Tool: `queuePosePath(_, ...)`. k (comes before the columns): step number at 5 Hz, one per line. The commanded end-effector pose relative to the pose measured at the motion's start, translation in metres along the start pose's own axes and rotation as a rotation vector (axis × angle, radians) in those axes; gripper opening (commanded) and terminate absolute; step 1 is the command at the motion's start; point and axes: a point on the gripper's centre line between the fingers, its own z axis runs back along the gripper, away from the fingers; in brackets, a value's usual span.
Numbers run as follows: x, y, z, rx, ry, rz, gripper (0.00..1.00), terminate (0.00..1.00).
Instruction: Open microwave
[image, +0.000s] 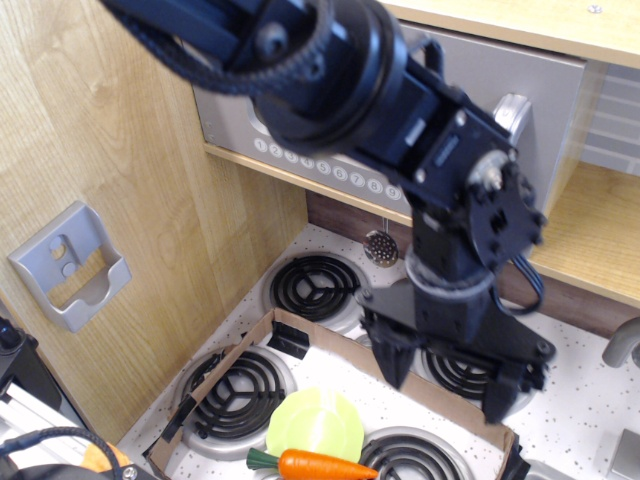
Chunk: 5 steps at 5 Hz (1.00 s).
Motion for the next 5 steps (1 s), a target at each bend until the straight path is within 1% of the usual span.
queuePosePath(1, 0.045, 0.033, 0.033, 0.008, -0.083, -0.049, 1.0, 0.0)
queuePosePath(2, 0.063, 0.043, 0.044, 0.022, -0.1, -0.068, 1.0, 0.0)
queuePosePath(3, 0.078, 0.047, 0.053, 0.015, -0.104, -0.072, 1.0, 0.0)
queuePosePath(5, 0.103, 0.037, 0.068, -0.004, -0.118, -0.098, 1.0, 0.0)
